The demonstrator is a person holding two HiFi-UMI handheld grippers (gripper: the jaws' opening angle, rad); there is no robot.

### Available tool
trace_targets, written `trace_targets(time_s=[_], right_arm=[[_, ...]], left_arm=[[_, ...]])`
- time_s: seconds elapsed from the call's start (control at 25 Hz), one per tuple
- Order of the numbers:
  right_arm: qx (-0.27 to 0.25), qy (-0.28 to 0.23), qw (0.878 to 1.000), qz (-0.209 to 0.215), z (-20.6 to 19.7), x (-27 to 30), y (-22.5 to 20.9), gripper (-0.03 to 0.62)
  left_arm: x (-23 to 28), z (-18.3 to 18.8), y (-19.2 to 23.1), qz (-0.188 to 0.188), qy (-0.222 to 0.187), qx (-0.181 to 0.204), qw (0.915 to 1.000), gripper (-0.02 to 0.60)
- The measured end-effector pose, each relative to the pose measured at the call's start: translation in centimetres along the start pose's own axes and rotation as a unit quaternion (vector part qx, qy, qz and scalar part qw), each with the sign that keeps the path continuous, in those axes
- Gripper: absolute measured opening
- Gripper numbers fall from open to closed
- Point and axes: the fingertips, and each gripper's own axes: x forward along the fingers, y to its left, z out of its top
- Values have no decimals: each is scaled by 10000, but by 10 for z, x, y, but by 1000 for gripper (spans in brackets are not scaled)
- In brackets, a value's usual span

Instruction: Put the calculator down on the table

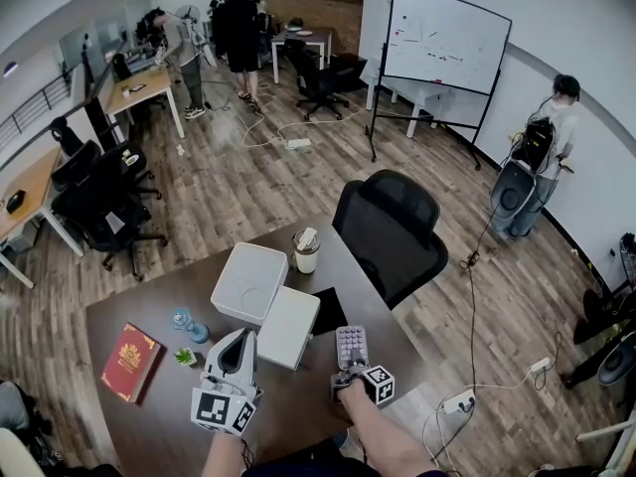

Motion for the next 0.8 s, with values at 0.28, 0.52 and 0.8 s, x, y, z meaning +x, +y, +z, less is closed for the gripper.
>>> trace_targets(time_s=[0.28,0.52,0.8], right_arm=[[257,158,9995,-7,-9,-2,11,450],[396,149,9991,-93,-11,-7,12,509],[525,233,9983,-34,-18,-18,11,526]], left_arm=[[-2,-1,9,46,-11,-127,9999,-5],[-2,-1,9,35,-16,-170,9998,-5],[-2,-2,4,13,-1,-162,9999,-5]])
